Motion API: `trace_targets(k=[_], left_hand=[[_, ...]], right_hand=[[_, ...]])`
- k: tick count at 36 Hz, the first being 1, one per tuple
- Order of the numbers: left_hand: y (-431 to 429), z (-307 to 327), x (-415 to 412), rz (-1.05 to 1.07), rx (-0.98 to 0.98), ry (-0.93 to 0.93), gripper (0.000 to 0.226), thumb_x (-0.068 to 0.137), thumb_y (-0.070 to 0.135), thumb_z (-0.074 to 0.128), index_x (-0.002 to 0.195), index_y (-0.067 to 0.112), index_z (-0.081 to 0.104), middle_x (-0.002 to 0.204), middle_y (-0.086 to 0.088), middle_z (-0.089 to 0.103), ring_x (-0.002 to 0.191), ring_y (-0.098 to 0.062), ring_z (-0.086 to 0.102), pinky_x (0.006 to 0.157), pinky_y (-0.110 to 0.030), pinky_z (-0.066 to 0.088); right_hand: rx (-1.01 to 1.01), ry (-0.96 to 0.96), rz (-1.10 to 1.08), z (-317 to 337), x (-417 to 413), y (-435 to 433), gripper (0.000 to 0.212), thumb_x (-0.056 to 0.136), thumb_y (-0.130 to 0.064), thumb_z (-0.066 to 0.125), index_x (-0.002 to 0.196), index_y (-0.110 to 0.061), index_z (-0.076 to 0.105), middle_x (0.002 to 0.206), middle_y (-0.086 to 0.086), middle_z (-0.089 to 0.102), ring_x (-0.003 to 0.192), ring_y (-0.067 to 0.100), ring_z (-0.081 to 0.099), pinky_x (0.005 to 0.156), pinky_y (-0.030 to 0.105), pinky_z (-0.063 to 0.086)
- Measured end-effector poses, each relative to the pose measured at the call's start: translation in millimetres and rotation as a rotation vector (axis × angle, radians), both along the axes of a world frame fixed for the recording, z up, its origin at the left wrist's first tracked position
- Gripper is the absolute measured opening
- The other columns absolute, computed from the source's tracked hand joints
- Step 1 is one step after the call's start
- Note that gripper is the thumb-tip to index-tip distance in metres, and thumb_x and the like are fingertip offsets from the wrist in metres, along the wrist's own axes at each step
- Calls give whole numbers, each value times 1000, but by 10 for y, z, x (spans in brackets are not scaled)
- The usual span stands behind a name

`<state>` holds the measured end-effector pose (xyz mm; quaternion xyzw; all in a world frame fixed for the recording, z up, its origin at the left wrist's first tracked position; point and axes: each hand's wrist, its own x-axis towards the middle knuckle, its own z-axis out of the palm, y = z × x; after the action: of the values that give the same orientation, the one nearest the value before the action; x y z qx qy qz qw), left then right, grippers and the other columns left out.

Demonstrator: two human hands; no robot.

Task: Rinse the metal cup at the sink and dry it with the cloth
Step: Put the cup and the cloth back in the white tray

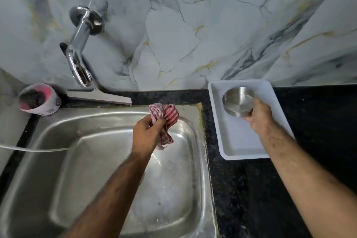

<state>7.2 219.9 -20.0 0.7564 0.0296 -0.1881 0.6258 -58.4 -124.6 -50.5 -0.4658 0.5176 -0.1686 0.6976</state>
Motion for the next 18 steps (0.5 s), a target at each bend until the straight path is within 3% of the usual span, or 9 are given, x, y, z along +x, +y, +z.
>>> trace_targets(k=[2, 4, 6, 9, 11, 12, 14, 16, 18], left_hand=[[-33, -39, -6, 15, 37, -29, 21, 97, 17, 69, 83, 27, 82, 78, -11, 82, 72, -30, 78, 69, -45, 64], [-82, -45, -34, 30, 75, -67, 18, 98, 19, 72, 88, 30, 81, 87, -4, 84, 83, -28, 81, 78, -42, 65], [-139, -27, -84, 14, 94, -120, 24, 99, 19, 73, 86, 38, 79, 82, 3, 83, 77, -25, 81, 63, -36, 67], [-244, 18, -164, -94, 107, -228, 23, 102, 15, 69, 90, 34, 75, 73, -2, 80, 60, -24, 79, 45, -31, 59], [-335, 94, -181, -190, 149, -418, 23, 97, 6, 66, 90, 26, 74, 81, -1, 77, 69, -27, 77, 53, -35, 60], [-379, 154, -181, -242, 199, -555, 20, 94, 5, 65, 94, 21, 78, 92, 5, 77, 82, -30, 75, 65, -39, 61], [-476, 290, -184, -344, 347, -863, 26, 91, 16, 63, 110, 10, 81, 115, -5, 74, 106, -33, 65, 88, -41, 55], [-606, 428, -207, -417, 447, -1092, 35, 93, 26, 63, 117, 7, 80, 122, -16, 73, 110, -38, 64, 91, -44, 50], [-759, 580, -264, -448, 517, -1262, 34, 95, 28, 67, 121, 11, 80, 123, -18, 73, 108, -40, 65, 86, -45, 47]], right_hand=[[-40, -17, 26, -11, 34, -37, 33, 105, -24, 64, 136, -18, 69, 145, 9, 68, 124, 30, 66, 105, 59, 60], [-88, 42, 61, -3, 55, -70, 32, 103, -27, 68, 134, -17, 70, 142, 9, 70, 125, 31, 67, 106, 55, 60], [-192, 178, 98, 12, 37, -96, 28, 102, -27, 70, 124, -10, 73, 136, 16, 73, 124, 36, 68, 107, 51, 59], [-518, 390, 246, 100, -66, -64, 42, 101, -30, 69, 128, 1, 70, 129, 20, 74, 123, 41, 68, 90, 37, 52], [-704, 394, 369, 240, -138, 14, 39, 102, -29, 70, 129, -1, 72, 128, 20, 77, 120, 38, 70, 86, 31, 48], [-723, 326, 422, 343, -162, 76, 32, 102, -30, 71, 121, -5, 77, 121, 19, 80, 114, 35, 73, 81, 28, 50], [-473, 105, 539, 596, -192, 277, 33, 102, -43, 71, 110, -12, 79, 112, 20, 84, 101, 31, 81, 77, 25, 60], [-126, -37, 680, 857, -205, 470, 63, 92, -69, 66, 113, -10, 78, 109, 19, 85, 98, 30, 84, 78, 31, 68], [42, -99, 776, 1058, -211, 609, 78, 87, -77, 65, 116, -6, 78, 108, 16, 85, 100, 31, 84, 83, 38, 70]])
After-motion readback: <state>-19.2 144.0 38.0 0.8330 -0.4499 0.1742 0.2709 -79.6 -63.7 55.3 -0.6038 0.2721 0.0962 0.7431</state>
